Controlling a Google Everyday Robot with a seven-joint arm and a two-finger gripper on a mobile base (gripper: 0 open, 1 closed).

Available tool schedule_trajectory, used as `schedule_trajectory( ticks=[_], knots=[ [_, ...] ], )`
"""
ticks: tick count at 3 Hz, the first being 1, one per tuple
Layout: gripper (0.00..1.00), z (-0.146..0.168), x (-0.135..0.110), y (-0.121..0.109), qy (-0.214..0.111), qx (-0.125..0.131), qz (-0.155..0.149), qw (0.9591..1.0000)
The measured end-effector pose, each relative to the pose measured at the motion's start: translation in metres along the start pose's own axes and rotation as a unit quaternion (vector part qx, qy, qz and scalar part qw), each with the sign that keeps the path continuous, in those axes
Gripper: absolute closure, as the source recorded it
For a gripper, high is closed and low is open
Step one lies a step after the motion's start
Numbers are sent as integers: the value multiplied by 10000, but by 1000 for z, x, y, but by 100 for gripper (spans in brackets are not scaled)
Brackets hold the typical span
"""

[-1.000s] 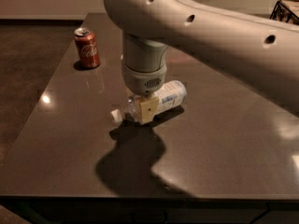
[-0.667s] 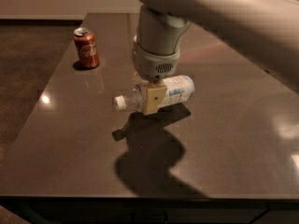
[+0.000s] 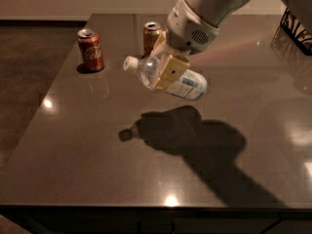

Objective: Place blue plastic bottle upright

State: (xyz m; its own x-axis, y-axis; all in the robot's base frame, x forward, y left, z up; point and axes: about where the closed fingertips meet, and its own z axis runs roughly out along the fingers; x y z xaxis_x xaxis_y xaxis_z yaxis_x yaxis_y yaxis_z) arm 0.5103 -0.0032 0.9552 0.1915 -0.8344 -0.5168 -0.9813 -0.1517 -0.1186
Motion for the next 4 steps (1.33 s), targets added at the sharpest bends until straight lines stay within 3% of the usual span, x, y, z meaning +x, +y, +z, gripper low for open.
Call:
schedule_trajectory(
  ticks=[1, 2, 3, 4],
  knots=[
    [100, -13, -4, -13, -1022, 12, 566, 9932],
    [100, -24, -5, -22, -1850, 119, 1002, 9775],
    [100, -30, -2, -28, -2421, 308, 1286, 9612],
    [100, -30, 5, -33, -2970, 485, 1549, 9410]
  ],
)
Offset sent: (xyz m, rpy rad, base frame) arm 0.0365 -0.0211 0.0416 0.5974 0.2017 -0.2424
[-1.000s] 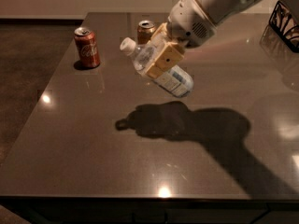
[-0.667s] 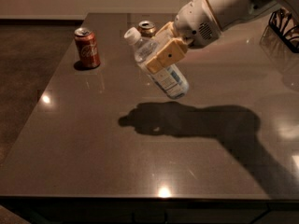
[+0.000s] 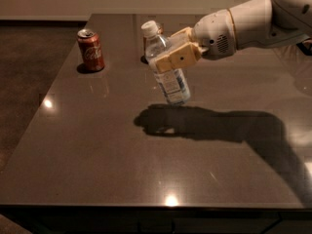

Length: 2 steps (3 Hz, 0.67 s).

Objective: Place blue plastic bottle upright

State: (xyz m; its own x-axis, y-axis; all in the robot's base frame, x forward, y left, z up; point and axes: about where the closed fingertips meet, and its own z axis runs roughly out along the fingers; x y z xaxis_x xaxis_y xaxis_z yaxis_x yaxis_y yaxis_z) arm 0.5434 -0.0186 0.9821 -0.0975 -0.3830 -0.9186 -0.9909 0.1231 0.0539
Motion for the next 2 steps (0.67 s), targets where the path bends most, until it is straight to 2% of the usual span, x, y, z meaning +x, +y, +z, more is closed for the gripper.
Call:
schedule_trajectory(
  ticks=[1, 2],
  knots=[
    [100, -3, 5, -9, -694, 163, 238, 9972],
    [100, -5, 14, -16, -1335, 297, 411, 9897]
  ],
)
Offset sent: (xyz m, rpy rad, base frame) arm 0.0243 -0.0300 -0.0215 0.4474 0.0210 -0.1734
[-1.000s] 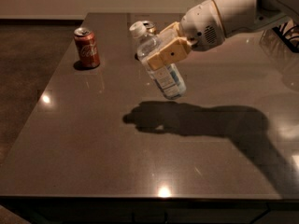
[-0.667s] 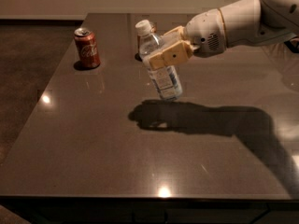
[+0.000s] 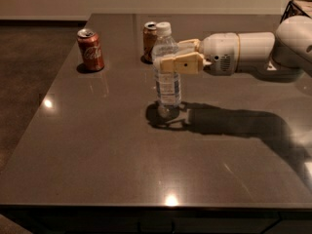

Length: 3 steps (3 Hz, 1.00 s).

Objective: Place blue plastic bottle upright

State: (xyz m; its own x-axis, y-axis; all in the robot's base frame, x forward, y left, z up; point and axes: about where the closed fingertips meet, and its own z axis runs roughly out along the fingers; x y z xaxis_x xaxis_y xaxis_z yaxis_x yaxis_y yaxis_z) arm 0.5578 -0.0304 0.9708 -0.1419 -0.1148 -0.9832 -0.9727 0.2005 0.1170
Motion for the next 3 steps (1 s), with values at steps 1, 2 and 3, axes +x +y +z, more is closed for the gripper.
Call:
schedule_trajectory(
  ticks=[1, 2, 3],
  knots=[
    [100, -5, 8, -6, -479, 72, 26, 9988],
    [100, -10, 17, -12, -715, 95, 10, 9974],
    [82, -12, 24, -16, -780, 77, -92, 9969]
  ],
)
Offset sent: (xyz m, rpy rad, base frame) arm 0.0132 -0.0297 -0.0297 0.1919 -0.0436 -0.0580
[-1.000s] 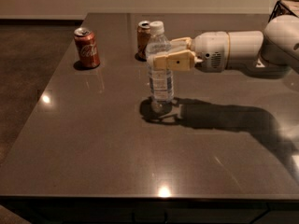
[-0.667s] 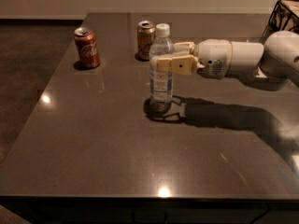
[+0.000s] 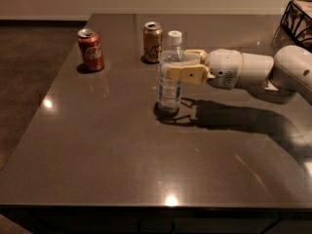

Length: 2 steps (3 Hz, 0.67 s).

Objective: Place blue plastic bottle upright

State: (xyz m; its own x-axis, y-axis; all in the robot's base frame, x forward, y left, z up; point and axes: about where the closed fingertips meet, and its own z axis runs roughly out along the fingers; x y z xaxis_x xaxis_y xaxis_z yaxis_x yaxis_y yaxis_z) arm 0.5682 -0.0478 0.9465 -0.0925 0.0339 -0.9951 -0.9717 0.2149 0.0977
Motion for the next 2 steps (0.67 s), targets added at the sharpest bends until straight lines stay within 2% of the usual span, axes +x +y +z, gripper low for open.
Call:
schedule_trajectory(
  ticks=[1, 2],
  knots=[
    [59, -2, 3, -2, -105, -60, -169, 9998],
    [36, 1, 2, 0, -100, -82, -172, 9998]
  ],
)
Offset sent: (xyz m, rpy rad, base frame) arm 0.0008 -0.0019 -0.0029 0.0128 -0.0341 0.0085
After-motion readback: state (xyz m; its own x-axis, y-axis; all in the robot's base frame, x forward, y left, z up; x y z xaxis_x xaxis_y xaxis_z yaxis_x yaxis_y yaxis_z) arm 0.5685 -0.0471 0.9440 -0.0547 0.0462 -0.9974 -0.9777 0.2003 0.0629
